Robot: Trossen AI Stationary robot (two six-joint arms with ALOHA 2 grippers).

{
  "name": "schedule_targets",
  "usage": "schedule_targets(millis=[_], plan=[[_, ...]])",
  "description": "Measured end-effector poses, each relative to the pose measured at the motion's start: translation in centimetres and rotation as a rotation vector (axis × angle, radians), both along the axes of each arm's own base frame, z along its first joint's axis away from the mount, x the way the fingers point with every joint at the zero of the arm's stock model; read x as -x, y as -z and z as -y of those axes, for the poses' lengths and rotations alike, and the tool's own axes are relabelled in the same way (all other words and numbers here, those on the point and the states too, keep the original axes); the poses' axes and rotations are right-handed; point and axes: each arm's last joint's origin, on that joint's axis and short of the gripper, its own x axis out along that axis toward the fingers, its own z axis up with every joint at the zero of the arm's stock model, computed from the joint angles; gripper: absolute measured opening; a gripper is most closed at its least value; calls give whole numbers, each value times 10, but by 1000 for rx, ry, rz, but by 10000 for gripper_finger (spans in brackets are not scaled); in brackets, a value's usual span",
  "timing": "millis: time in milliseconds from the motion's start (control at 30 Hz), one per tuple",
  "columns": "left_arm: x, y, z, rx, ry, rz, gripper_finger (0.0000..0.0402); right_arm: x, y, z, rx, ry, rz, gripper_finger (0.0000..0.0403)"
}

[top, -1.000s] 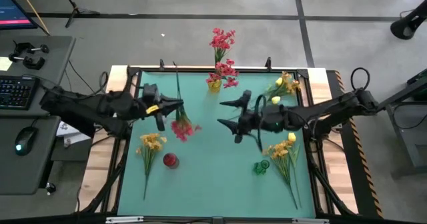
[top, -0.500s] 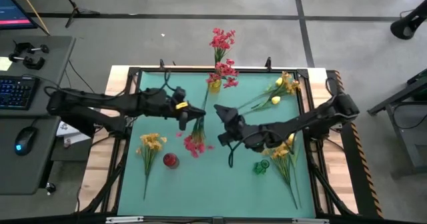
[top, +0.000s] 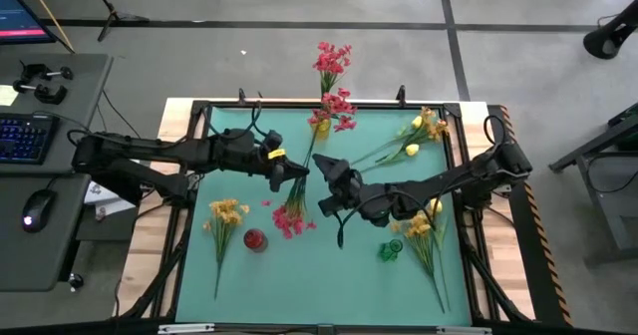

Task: Sort flowers into vase by color
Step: Put the red flowers into the yellow vase

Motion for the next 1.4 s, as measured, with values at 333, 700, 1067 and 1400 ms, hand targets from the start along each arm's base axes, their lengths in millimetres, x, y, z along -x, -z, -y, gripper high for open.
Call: schedule_targets(millis=[333, 700, 1067, 1400], plan=[[0, 0, 1, 22, 12, -1, 0, -3, 2, 5, 2, -59, -20, 209], [-1, 1, 1, 19, -2, 1, 0, -11, 12, 18, -1, -86, -54, 209], [-1, 1, 1, 24, -3, 1, 0, -16, 19, 24, 1, -83, -74, 184], [-1, 0, 0, 23, -7, 3, 8, -17, 18, 25, -1, -88, -70, 46]])
